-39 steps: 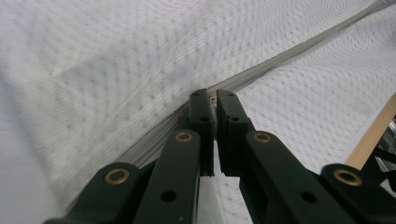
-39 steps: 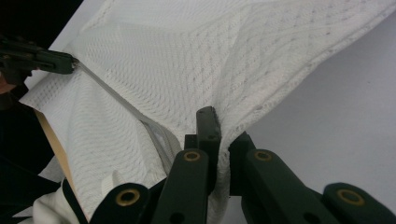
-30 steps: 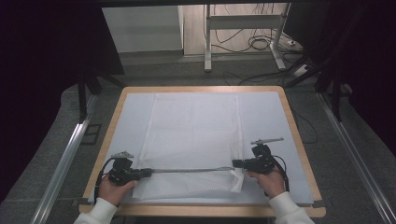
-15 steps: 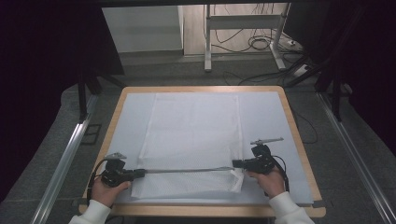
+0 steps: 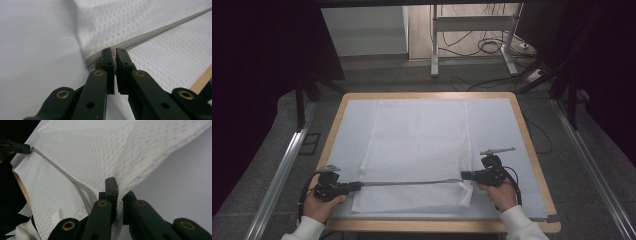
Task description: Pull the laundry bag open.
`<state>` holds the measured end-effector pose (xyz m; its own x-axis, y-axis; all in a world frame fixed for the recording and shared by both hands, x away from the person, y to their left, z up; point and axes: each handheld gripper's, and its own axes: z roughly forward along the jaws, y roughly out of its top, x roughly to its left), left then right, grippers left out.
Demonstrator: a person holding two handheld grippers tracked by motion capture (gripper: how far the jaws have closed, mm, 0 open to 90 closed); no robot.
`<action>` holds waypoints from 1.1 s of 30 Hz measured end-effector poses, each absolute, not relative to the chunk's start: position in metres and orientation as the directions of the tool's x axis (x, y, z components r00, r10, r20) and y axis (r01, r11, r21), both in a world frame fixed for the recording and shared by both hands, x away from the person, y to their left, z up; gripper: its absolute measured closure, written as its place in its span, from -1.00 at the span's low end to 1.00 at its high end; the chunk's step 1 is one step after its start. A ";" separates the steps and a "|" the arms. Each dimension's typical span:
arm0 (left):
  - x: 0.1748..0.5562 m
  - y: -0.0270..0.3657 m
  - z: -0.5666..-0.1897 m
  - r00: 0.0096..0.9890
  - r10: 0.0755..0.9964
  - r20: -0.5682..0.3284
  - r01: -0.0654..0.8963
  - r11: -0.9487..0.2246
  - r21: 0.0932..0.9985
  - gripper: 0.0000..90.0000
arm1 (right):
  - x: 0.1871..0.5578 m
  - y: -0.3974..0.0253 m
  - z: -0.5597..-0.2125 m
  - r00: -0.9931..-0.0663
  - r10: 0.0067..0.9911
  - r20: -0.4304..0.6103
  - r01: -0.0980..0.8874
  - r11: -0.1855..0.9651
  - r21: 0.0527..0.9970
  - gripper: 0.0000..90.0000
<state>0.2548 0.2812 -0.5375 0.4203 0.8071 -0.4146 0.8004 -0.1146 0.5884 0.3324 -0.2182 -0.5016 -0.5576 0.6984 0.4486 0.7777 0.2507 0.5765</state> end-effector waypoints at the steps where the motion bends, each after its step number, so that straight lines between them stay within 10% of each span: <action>1: 0.254 0.283 -0.538 0.416 0.810 -0.414 0.801 -0.111 0.588 0.94 | 0.332 -0.218 -0.502 -0.556 0.699 0.449 0.778 0.250 0.576 0.96; 33: 0.248 0.292 -0.540 0.389 0.832 -0.395 0.797 -0.089 0.598 0.93 | 0.332 -0.220 -0.500 -0.567 0.691 0.448 0.769 0.249 0.589 0.95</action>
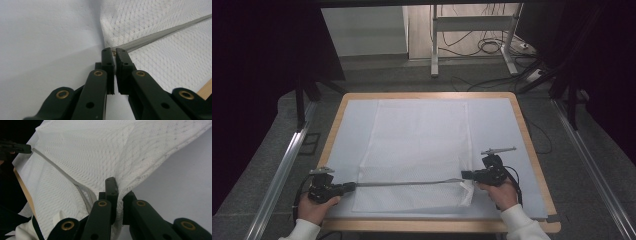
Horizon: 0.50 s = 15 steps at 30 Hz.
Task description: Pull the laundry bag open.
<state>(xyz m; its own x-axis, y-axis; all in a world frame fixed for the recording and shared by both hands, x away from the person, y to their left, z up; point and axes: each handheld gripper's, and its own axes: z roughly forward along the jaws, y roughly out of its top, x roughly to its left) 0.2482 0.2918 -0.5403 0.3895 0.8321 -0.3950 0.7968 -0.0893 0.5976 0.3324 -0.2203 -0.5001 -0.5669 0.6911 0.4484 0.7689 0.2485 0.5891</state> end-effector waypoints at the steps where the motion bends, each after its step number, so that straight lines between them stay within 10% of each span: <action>1: 0.248 0.291 -0.540 0.391 0.833 -0.392 0.794 -0.090 0.601 0.92 | 0.332 -0.221 -0.500 -0.567 0.691 0.448 0.768 0.247 0.592 0.94; 15: 0.238 0.278 -0.518 0.422 0.876 -0.235 0.660 -0.118 0.742 -0.13 | 0.323 -0.244 -0.487 -0.569 0.758 0.318 0.689 0.230 0.687 -0.14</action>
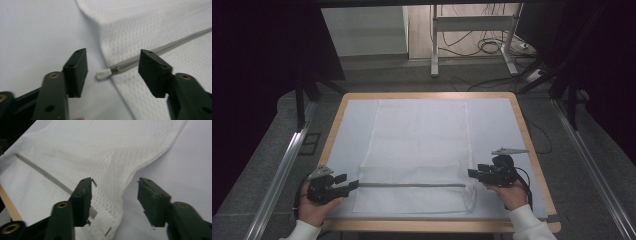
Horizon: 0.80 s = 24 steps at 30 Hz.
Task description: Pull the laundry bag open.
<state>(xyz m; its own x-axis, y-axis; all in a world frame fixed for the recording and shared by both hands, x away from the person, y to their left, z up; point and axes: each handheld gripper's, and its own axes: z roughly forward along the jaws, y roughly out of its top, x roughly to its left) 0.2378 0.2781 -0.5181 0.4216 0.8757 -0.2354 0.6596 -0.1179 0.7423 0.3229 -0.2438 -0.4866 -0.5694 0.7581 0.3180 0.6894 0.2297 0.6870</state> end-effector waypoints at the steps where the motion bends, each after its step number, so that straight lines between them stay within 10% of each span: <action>1: 0.238 0.276 -0.516 0.433 0.873 -0.226 0.649 -0.128 0.750 -0.17 | 0.322 -0.247 -0.486 -0.573 0.760 0.307 0.679 0.231 0.697 -0.19; 24: 0.287 0.257 -0.514 0.500 0.855 -0.138 0.581 -0.213 0.785 -0.33 | 0.310 -0.315 -0.497 -0.572 0.808 0.142 0.545 0.245 0.802 -0.37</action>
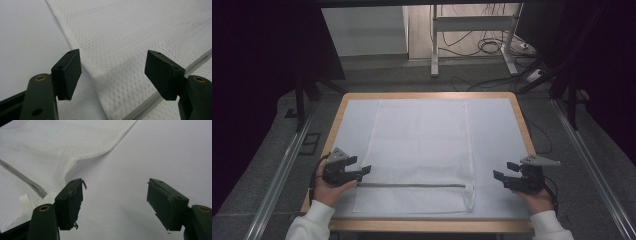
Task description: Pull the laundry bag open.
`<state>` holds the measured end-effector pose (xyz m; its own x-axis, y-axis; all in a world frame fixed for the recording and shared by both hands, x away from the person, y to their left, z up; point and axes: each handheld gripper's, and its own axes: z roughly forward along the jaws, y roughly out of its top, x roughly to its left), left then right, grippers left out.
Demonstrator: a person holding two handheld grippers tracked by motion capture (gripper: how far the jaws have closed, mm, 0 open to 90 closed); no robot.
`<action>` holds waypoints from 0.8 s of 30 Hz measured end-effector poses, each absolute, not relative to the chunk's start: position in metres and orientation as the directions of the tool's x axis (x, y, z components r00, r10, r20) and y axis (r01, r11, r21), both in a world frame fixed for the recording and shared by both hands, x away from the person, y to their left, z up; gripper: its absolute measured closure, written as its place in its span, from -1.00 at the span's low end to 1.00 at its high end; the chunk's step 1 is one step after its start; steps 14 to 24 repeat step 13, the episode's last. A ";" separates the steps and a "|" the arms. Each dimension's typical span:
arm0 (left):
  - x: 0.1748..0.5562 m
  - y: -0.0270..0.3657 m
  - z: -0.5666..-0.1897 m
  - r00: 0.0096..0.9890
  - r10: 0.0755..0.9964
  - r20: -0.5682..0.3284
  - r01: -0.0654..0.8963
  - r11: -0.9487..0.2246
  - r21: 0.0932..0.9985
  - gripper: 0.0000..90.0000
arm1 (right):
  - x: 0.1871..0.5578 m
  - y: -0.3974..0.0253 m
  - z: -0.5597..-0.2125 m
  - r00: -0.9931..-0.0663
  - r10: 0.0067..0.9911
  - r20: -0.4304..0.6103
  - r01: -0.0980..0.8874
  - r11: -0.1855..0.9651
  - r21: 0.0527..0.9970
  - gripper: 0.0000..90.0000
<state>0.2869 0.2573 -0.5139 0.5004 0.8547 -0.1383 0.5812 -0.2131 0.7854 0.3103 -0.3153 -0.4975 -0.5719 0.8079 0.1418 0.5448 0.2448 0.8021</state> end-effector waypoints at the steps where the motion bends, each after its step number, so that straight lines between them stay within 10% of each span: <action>1: 0.287 0.258 -0.514 0.500 0.855 -0.138 0.580 -0.213 0.786 -0.33 | 0.310 -0.314 -0.497 -0.573 0.807 0.144 0.543 0.242 0.804 -0.37; 24: 0.282 0.263 -0.516 0.490 0.861 -0.135 0.583 -0.208 0.786 -0.35 | 0.307 -0.310 -0.497 -0.588 0.796 0.142 0.530 0.247 0.811 -0.40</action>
